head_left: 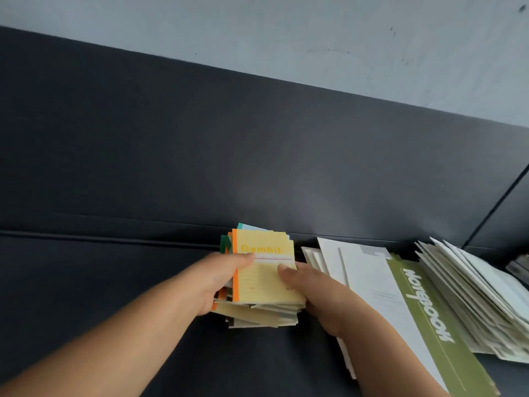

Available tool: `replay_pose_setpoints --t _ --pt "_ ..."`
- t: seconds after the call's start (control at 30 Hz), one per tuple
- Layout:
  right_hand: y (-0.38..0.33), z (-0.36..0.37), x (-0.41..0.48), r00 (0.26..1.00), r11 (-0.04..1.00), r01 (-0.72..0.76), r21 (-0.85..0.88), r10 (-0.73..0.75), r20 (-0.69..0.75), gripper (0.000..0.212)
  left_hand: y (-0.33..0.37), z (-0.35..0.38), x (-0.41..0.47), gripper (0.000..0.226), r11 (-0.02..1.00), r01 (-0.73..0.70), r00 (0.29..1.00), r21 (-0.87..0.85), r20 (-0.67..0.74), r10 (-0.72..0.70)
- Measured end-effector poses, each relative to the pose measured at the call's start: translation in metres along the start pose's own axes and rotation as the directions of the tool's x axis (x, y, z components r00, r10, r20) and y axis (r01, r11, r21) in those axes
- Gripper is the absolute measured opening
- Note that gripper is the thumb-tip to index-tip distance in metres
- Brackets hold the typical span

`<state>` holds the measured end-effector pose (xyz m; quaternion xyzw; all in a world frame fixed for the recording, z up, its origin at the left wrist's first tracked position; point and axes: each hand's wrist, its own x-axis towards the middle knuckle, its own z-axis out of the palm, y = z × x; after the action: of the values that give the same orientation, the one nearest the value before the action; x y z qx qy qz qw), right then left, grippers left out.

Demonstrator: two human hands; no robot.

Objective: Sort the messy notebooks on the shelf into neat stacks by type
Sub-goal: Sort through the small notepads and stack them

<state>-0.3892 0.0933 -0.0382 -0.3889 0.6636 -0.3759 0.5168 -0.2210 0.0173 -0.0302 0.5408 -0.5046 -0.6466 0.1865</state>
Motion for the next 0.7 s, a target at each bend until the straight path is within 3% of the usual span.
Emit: replay_pose_setpoints --t 0.17,0.43,0.57,0.7 --pt "0.001 0.006 0.000 0.994 0.992 0.109 -0.064 -0.109 0.003 0.011 -0.003 0.002 -0.003 0.023 0.996 -0.060 0.993 -0.068 -0.106 0.052" --pt "-0.005 0.018 -0.011 0.954 0.950 0.298 -0.090 -0.299 0.002 0.032 0.001 -0.021 -0.025 0.032 0.962 -0.130 0.991 -0.240 -0.074 0.115" --pt "-0.019 0.038 -0.011 0.874 0.876 0.482 0.034 -0.483 0.053 0.064 0.000 -0.047 -0.053 0.058 0.926 -0.302 0.953 -0.227 -0.039 0.301" --pt "-0.026 0.065 0.005 0.857 0.870 0.459 0.180 -0.487 0.168 0.075 -0.013 -0.073 -0.076 0.053 0.878 -0.463 0.886 -0.118 -0.069 0.458"
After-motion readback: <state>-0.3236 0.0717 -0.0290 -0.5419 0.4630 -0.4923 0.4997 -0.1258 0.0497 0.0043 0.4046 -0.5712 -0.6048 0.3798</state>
